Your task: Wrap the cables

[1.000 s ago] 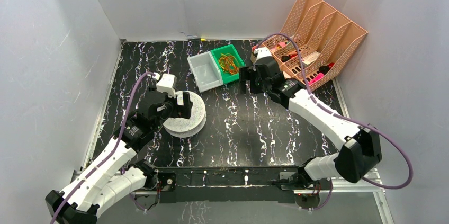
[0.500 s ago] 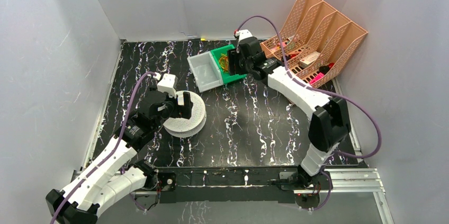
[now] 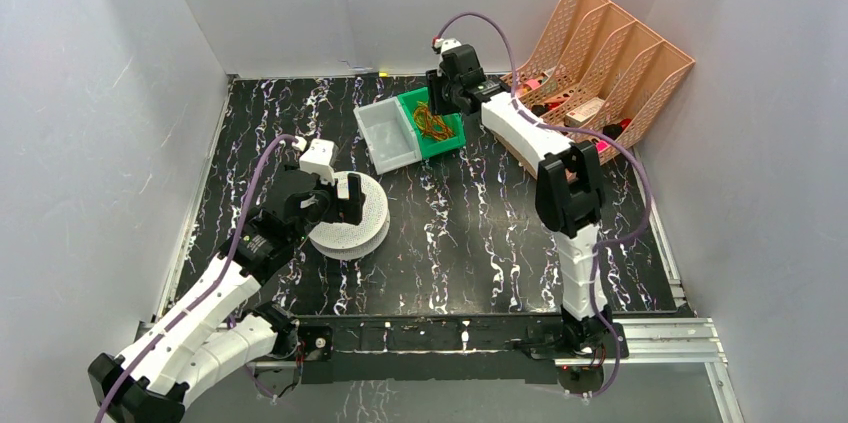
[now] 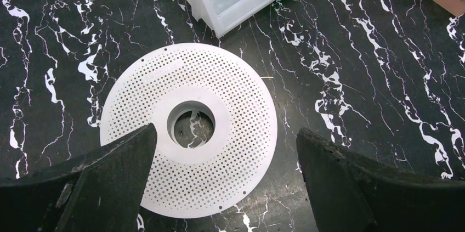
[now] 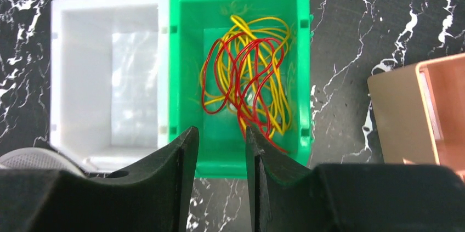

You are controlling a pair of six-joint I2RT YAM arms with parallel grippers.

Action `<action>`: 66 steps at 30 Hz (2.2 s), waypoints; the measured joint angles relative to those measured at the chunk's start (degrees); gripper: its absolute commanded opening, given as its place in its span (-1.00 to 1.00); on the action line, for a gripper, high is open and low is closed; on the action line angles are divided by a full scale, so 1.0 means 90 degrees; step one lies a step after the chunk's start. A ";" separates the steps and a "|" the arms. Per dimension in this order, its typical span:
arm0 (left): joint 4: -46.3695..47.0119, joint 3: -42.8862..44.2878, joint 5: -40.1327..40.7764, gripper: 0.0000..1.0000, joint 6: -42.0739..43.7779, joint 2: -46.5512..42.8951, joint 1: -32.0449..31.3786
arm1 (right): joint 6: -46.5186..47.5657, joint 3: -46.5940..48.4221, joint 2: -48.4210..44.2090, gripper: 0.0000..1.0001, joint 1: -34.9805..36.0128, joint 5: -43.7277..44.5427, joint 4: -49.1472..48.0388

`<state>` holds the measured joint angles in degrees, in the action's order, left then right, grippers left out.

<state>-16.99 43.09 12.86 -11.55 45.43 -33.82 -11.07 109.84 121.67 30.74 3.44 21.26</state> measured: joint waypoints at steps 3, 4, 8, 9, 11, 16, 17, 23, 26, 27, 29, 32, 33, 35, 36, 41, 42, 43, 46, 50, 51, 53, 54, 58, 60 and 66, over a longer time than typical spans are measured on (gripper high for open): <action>-0.0002 0.0000 -0.0002 0.97 -0.0002 0.0015 0.0000 | 0.0036 0.0408 0.0457 -0.11 -0.0112 -0.0170 0.0066; -0.0010 0.0000 -0.0002 0.97 -0.0002 0.0015 0.0000 | 0.0044 0.0559 0.0612 -0.11 -0.0131 -0.0233 0.0126; -0.0017 0.0000 -0.0007 0.97 -0.0002 0.0019 0.0000 | 0.0056 0.1224 0.1212 -0.11 -0.0209 -0.0413 0.0284; -0.0015 0.0000 -0.0012 0.97 -0.0002 0.0024 0.0000 | 0.0056 0.1353 0.1336 -0.10 -0.0211 -0.0452 0.0294; -0.0015 0.0000 -0.0022 0.97 -0.0002 0.0046 0.0000 | 0.0058 0.1668 0.1593 -0.10 -0.0233 -0.0556 0.0321; -0.0017 0.0000 -0.0024 0.97 0.0000 0.0119 0.0000 | 0.0049 0.1989 0.1933 -0.10 -0.0248 -0.0821 0.0328; -0.0017 0.0000 -0.0027 0.97 0.0000 0.0121 0.0000 | 0.0044 0.2001 0.1970 -0.10 -0.0250 -0.0865 0.0318; -0.0017 0.0000 -0.0027 0.97 0.0002 0.0138 0.0000 | -0.0044 0.2147 0.2222 -0.10 -0.0284 -0.1073 0.0291; -0.0019 0.0000 -0.0024 0.97 0.0002 0.0138 0.0000 | -0.0087 0.2249 0.2363 -0.10 -0.0296 -0.1127 0.0228; -0.0017 0.0000 -0.0024 0.97 0.0002 0.0138 0.0000 | -0.0090 0.2259 0.2412 -0.10 -0.0304 -0.1139 0.0185; -0.0017 0.0000 -0.0024 0.97 0.0002 0.0138 0.0000 | -0.0097 0.2278 0.2506 -0.12 -0.0313 -0.1151 0.0124; -0.0017 0.0000 -0.0024 0.97 0.0005 0.0138 0.0000 | -0.0107 0.2283 0.2611 -0.23 -0.0325 -0.1171 0.0109; -0.0017 0.0000 -0.0024 0.97 0.0005 0.0138 0.0000 | -0.0109 0.2283 0.2633 -0.27 -0.0325 -0.1173 0.0104; -0.0017 0.0000 -0.0024 0.97 0.0005 0.0138 0.0000 | -0.0117 0.2285 0.2654 -0.36 -0.0325 -0.1190 0.0095; -0.0017 0.0000 -0.0027 0.97 0.0005 0.0138 0.0000 | -0.0126 0.2285 0.2654 -0.40 -0.0325 -0.1192 0.0095; -0.0019 0.0000 -0.0027 0.97 0.0005 0.0138 0.0000 | -0.0134 0.2322 0.2657 -0.77 -0.0325 -0.1195 0.0058; -0.0017 0.0000 -0.0024 0.97 0.0005 0.0138 0.0000 | -0.0138 0.2322 0.2654 -0.84 -0.0325 -0.1192 0.0034; -0.0019 0.0000 -0.0027 0.97 0.0005 0.0138 0.0000 | -0.0143 0.2322 0.2654 -0.93 -0.0325 -0.1192 0.0012; -0.0019 0.0000 -0.0027 0.97 0.0007 0.0138 0.0000 | -0.0168 0.2322 0.2654 -1.00 -0.0325 -0.1185 -0.0049; -0.0019 0.0000 -0.0027 0.97 0.0007 0.0138 0.0000 | -0.0202 0.2244 0.2620 -1.00 -0.0325 -0.1112 -0.0148; -0.0019 0.0000 -0.0027 0.97 0.0007 0.0138 0.0000 | -0.0204 0.2130 0.2560 -1.00 -0.0325 -0.1086 -0.0204; -0.0019 0.0000 -0.0027 0.97 0.0007 0.0136 0.0000 | -0.0236 0.1821 0.2373 -1.00 -0.0325 -0.1049 -0.0260; -0.0019 0.0000 -0.0027 0.97 0.0007 0.0136 0.0000 | -0.0250 0.1647 0.2249 -1.00 -0.0325 -0.1027 -0.0301; -0.0019 0.0000 -0.0034 0.97 0.0010 0.0121 0.0000 | -0.0304 0.1222 0.1693 -1.00 -0.0323 -0.0920 -0.0384; -0.0022 0.0000 -0.0046 0.97 0.0007 0.0097 0.0000 | -0.0345 0.1115 0.1377 -1.00 -0.0318 -0.0879 -0.0474; -0.0027 0.0000 -0.0058 0.97 0.0007 0.0012 0.0000 | -0.0471 0.0918 0.0474 -1.00 -0.0313 -0.0801 -0.0775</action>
<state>-17.23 43.09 12.34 -11.49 45.54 -33.82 -15.31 118.10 125.93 27.92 -3.77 14.28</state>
